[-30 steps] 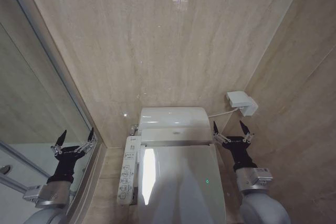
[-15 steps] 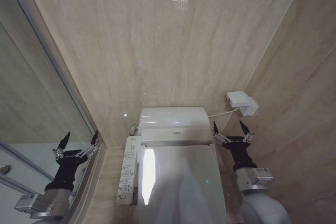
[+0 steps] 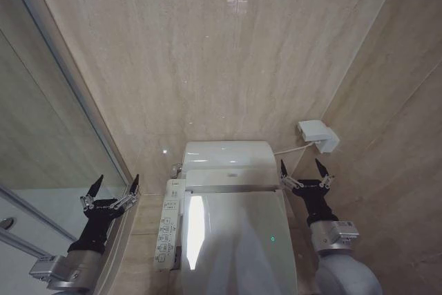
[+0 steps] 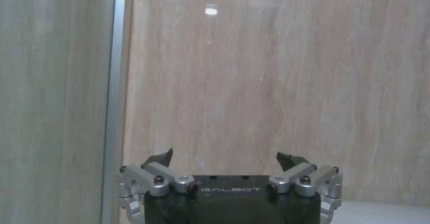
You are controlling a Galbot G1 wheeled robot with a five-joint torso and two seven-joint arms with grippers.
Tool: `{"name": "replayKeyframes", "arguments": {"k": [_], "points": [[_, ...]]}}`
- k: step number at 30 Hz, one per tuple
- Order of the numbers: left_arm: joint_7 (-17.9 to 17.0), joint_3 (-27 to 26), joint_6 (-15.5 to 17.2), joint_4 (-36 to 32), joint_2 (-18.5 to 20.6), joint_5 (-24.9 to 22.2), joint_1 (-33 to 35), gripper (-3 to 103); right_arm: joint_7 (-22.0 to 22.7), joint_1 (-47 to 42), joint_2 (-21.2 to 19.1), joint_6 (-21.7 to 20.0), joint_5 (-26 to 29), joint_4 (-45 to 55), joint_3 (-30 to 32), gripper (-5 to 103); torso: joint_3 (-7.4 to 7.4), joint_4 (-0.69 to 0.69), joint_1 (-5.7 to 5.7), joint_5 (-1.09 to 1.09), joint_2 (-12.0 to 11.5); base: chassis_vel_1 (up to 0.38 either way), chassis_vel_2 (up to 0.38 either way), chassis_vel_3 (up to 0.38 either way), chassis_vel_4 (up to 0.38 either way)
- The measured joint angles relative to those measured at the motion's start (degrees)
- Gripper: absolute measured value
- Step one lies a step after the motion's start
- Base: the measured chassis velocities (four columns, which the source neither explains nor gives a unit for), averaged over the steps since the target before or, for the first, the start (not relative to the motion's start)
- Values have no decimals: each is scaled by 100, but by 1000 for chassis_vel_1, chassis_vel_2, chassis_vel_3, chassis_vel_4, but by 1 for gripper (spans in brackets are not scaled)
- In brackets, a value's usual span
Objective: Open the toilet lid, clean the toilet bowl with a toilet brush, close the toilet lid, and flush.
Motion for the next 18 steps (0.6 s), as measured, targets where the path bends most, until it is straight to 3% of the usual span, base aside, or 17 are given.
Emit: {"name": "replayKeyframes", "arguments": {"k": [18], "points": [[-41, -33, -97, 126, -3, -26, -131, 100, 0, 0, 0, 0, 0, 0, 0, 100, 0, 0, 0, 0, 0, 0, 0, 0, 0]]}}
